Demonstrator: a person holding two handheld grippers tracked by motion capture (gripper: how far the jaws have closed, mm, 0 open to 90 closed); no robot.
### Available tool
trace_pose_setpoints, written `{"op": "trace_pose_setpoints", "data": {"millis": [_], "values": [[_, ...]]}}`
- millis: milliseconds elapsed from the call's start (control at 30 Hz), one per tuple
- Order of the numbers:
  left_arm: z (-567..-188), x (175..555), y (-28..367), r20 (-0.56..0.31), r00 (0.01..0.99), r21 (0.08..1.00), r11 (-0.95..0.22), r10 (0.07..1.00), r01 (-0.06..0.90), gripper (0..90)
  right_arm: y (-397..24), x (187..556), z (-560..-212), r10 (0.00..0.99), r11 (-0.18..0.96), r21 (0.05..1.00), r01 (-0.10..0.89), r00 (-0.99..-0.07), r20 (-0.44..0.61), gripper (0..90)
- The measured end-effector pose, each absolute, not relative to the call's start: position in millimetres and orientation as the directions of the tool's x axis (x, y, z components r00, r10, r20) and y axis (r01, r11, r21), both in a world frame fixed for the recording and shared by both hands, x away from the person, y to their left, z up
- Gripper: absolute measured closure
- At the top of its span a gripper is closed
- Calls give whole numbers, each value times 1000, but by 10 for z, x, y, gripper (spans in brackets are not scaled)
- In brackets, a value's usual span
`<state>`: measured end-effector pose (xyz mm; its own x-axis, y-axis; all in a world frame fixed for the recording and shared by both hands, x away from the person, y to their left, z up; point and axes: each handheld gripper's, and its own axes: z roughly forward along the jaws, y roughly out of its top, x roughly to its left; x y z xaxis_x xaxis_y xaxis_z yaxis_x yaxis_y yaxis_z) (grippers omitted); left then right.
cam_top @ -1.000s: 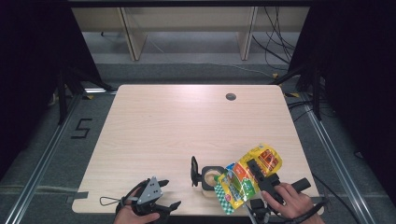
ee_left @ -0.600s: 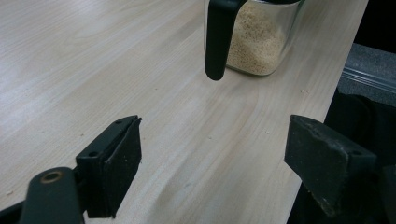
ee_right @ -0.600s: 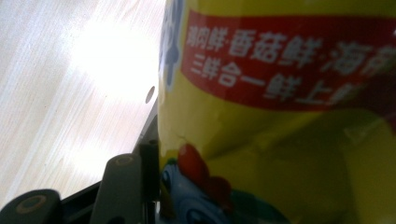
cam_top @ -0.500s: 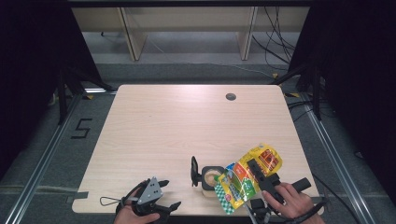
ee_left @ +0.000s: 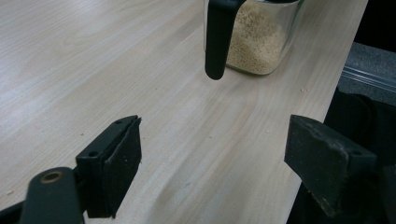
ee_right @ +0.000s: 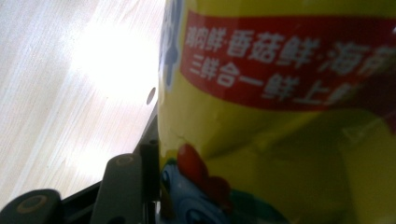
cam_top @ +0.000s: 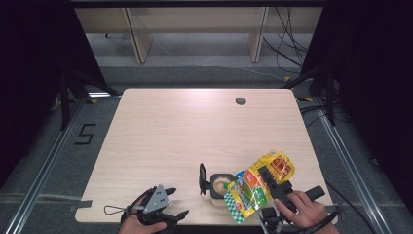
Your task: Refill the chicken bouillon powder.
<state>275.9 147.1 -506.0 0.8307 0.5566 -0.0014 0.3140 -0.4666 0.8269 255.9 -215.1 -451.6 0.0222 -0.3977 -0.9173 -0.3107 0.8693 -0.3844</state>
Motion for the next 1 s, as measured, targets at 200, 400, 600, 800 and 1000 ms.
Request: {"op": "trace_pose_setpoints", "data": {"millis": [200,400,600,800,1000], "values": [[-5065,2755,1467,-8,831,829,-461,556,316,182,-2176,2557,-4523,-371,885,-354,-303,3,-929,498],[-5064,2757,1468,-7,831,829,-462,556,316,182,-2172,2556,-4533,-374,884,-359,-299,8,-928,497],[-5064,2757,1467,-7,832,828,-463,555,316,181,-2176,2558,-4534,-373,884,-358,-300,7,-928,498],[-5062,2757,1469,-6,830,829,-462,557,316,182,-2173,2558,-4535,-374,884,-358,-301,5,-927,498],[-5063,2757,1467,-7,831,828,-462,556,316,182,-2174,2558,-4535,-374,884,-359,-300,6,-927,498]]}}
